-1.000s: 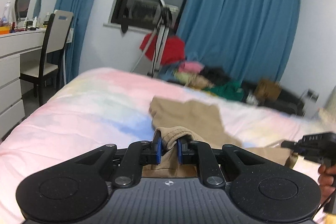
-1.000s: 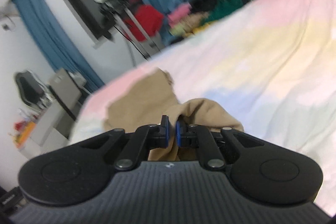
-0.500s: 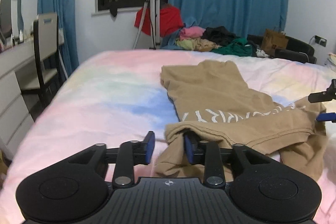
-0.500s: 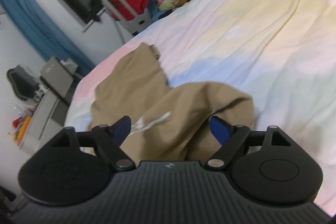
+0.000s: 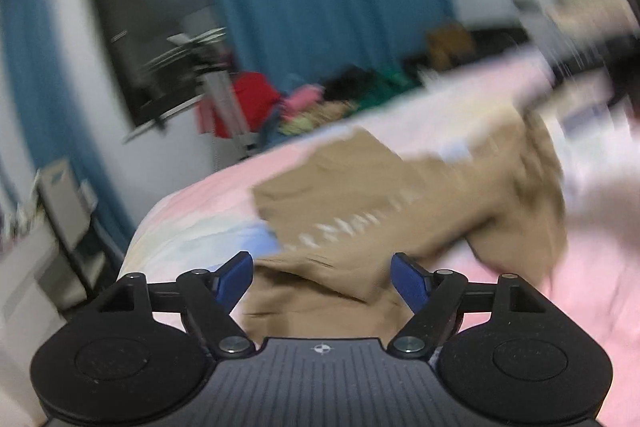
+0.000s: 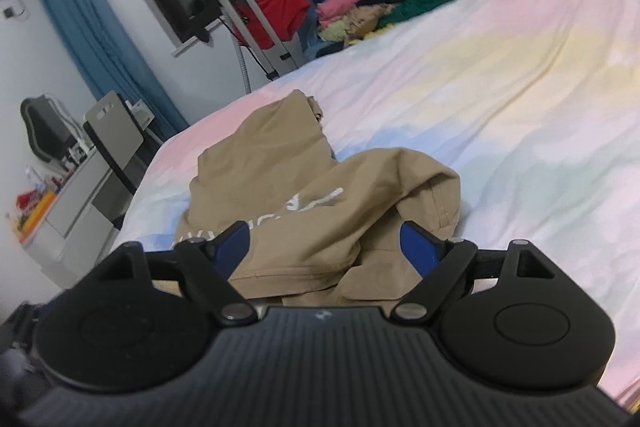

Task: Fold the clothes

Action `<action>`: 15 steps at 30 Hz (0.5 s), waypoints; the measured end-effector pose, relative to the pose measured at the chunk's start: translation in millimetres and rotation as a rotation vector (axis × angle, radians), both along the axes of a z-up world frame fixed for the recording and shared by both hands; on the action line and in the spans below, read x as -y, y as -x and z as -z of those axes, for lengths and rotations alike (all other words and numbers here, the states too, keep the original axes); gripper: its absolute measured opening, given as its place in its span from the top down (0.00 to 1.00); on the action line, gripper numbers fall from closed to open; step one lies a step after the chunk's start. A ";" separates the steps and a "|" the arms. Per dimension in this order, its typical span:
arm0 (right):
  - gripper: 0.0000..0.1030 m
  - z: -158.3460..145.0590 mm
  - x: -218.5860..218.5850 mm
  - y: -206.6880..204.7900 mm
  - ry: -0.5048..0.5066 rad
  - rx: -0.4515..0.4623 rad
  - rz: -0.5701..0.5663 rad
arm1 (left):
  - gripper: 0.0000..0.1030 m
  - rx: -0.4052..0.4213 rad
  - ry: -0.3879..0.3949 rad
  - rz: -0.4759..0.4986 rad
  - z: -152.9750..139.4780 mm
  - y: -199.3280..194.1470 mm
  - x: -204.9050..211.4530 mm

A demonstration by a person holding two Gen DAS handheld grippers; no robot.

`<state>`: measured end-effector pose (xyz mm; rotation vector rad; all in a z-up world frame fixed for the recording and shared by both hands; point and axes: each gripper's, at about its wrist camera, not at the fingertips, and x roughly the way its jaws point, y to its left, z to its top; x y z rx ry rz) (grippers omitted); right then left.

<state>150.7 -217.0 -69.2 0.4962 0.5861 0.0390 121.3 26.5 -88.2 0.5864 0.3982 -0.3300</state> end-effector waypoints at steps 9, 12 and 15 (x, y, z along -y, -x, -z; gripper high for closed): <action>0.18 7.6 -14.5 -7.3 0.057 -0.012 -0.038 | 0.41 0.065 -0.159 -0.055 41.0 -42.2 34.9; 0.18 11.2 -19.0 -11.5 0.057 -0.023 -0.047 | 0.50 0.062 -0.090 -0.055 32.6 -49.2 27.3; 0.18 15.5 -26.5 -15.7 0.075 -0.033 -0.060 | 0.57 0.032 -0.041 -0.041 28.0 -53.5 24.7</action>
